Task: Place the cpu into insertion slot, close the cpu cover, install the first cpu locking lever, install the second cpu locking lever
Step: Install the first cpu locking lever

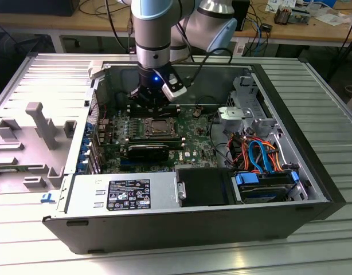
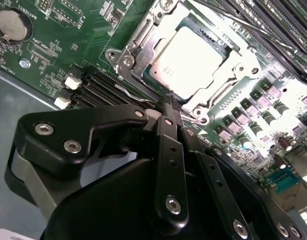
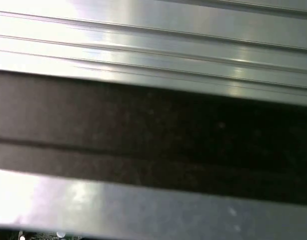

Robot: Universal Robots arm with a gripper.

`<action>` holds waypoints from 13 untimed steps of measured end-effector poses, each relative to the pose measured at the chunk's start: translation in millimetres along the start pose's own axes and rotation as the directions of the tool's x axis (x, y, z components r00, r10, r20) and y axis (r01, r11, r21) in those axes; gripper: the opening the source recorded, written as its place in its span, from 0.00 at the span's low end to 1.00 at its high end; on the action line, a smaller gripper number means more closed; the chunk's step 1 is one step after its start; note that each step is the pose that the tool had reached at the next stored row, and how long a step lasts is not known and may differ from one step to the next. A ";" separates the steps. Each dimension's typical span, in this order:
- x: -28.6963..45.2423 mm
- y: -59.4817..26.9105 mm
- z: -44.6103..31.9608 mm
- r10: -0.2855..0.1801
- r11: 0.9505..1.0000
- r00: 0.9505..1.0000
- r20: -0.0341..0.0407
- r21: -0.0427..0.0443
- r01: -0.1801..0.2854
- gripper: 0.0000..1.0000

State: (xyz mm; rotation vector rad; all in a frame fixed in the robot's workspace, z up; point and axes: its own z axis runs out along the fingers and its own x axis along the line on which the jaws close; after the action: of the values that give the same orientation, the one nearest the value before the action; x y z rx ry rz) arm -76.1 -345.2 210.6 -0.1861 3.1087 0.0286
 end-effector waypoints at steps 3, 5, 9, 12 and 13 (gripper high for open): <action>-0.2 1.1 0.0 0.000 1.000 1.000 0.000 0.000 0.000 0.11; -0.3 2.3 0.0 -0.001 1.000 1.000 0.000 0.000 0.001 0.11; -0.6 5.3 0.1 -0.003 1.000 1.000 0.000 0.000 0.003 0.11; -1.5 5.8 0.1 -0.006 1.000 1.000 0.000 0.000 0.006 0.11; -2.5 5.7 0.3 -0.006 1.000 1.000 0.000 -0.001 0.006 0.11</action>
State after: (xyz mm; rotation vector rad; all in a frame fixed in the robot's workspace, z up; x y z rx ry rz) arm -74.4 -339.2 210.4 -0.1949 3.1082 0.0296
